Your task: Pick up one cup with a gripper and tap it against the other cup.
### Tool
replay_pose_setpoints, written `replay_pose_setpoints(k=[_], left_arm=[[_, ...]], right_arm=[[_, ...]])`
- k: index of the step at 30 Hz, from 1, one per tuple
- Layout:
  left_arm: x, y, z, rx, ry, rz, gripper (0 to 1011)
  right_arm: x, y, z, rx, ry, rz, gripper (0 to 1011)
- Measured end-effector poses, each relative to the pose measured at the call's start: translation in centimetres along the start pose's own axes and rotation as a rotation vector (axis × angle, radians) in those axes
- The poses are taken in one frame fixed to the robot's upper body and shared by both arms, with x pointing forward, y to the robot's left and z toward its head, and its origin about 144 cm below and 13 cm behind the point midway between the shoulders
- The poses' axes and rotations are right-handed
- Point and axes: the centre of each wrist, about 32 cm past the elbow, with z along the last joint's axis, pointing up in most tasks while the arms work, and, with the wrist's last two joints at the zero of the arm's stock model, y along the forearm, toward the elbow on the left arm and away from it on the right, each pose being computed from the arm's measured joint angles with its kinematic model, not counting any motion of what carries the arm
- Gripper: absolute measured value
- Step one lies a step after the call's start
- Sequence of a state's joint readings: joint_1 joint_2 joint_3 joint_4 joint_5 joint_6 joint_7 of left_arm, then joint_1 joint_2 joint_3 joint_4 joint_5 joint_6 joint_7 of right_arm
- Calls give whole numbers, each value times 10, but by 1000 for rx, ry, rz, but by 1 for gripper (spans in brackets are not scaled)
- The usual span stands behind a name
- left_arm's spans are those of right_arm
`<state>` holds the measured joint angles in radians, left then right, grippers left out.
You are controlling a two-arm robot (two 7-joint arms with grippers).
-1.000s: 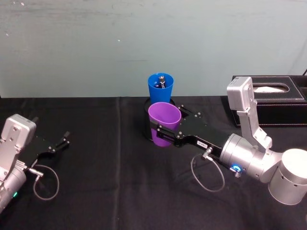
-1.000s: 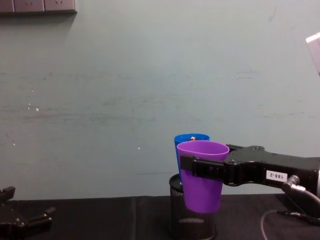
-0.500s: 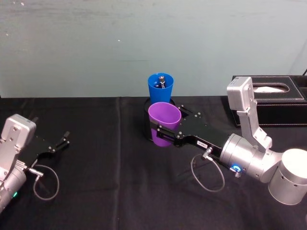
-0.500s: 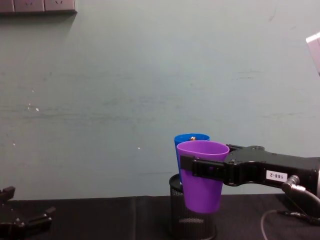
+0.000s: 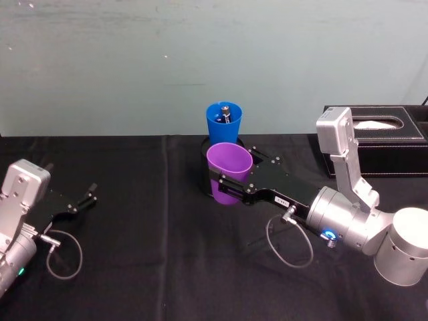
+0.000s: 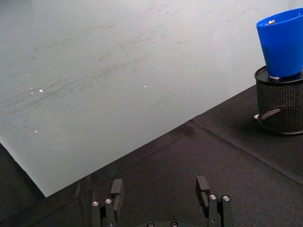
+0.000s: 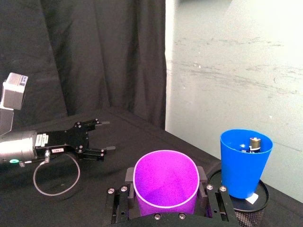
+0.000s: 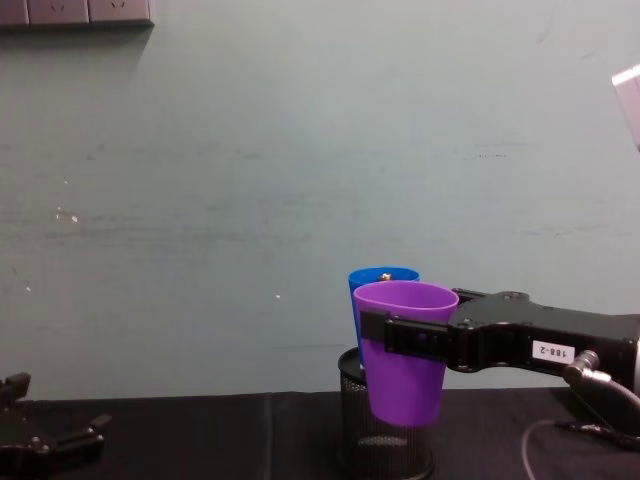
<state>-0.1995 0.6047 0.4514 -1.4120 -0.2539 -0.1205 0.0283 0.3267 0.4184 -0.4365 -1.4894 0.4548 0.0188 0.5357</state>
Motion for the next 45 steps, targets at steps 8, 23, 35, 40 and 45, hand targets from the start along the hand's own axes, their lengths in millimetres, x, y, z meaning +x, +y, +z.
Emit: replay_pose_setpoints(k=[8, 23, 35, 40, 45], left_arm=[[0, 0, 0, 0, 0, 0, 1000], [0, 0, 0, 0, 0, 0, 1000], [0, 0, 0, 0, 0, 0, 1000], [0, 0, 0, 0, 0, 0, 1000], [0, 0, 0, 0, 0, 0, 1000]], right_arm=[[0, 0, 0, 0, 0, 0, 735], [0, 0, 0, 0, 0, 0, 735], [0, 0, 0, 0, 0, 0, 735], [0, 0, 0, 0, 0, 0, 735], [0, 0, 0, 0, 0, 0, 735]])
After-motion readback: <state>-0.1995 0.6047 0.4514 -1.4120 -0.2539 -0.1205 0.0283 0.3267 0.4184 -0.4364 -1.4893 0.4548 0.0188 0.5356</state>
